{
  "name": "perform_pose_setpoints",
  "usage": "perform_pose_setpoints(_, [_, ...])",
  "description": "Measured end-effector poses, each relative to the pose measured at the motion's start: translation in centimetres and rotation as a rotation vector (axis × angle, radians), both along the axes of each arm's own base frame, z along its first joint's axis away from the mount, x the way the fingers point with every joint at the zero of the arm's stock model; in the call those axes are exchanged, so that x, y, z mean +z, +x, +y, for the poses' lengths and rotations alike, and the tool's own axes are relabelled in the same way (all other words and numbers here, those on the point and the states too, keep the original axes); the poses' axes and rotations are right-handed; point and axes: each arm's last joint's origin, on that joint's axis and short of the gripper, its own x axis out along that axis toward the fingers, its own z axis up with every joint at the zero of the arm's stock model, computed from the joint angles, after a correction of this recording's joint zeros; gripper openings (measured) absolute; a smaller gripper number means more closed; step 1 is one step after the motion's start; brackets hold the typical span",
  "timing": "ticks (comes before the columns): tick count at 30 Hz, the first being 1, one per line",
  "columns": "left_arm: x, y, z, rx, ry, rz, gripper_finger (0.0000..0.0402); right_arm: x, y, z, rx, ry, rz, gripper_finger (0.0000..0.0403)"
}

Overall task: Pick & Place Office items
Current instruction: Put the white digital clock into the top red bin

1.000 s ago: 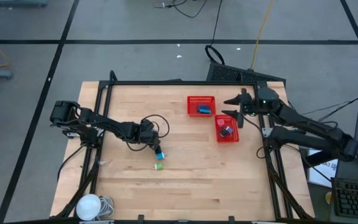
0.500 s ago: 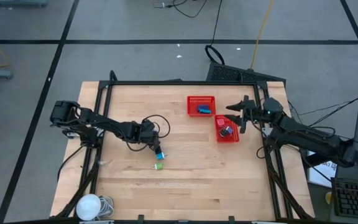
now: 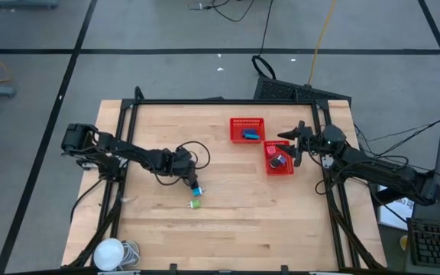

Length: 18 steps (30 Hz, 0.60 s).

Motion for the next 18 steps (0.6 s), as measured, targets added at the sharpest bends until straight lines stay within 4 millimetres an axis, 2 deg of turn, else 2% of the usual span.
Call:
perform_pose_setpoints(4, [1.5,-0.6,-0.3,-0.056,0.136,0.004,0.0155,0.4,0.1,0.0,-0.001,-0.006,-0.04,0.0214])
perform_pose_setpoints(9, [5.6,0.4,-1.6,-0.214,0.352,-0.144,0.0155,1.4,0.3,-0.2,-0.001,0.01,-0.144,0.0214])
perform_pose_setpoints(14, [7.1,0.9,-3.6,-0.398,0.555,-0.191,0.0155,1.7,1.0,-0.2,0.021,0.019,-0.203,0.0214])
perform_pose_setpoints(18, [7.6,1.7,-4.5,-0.459,0.583,-0.268,0.0155,1.7,2.1,0.3,0.039,-0.005,-0.228,0.0214])
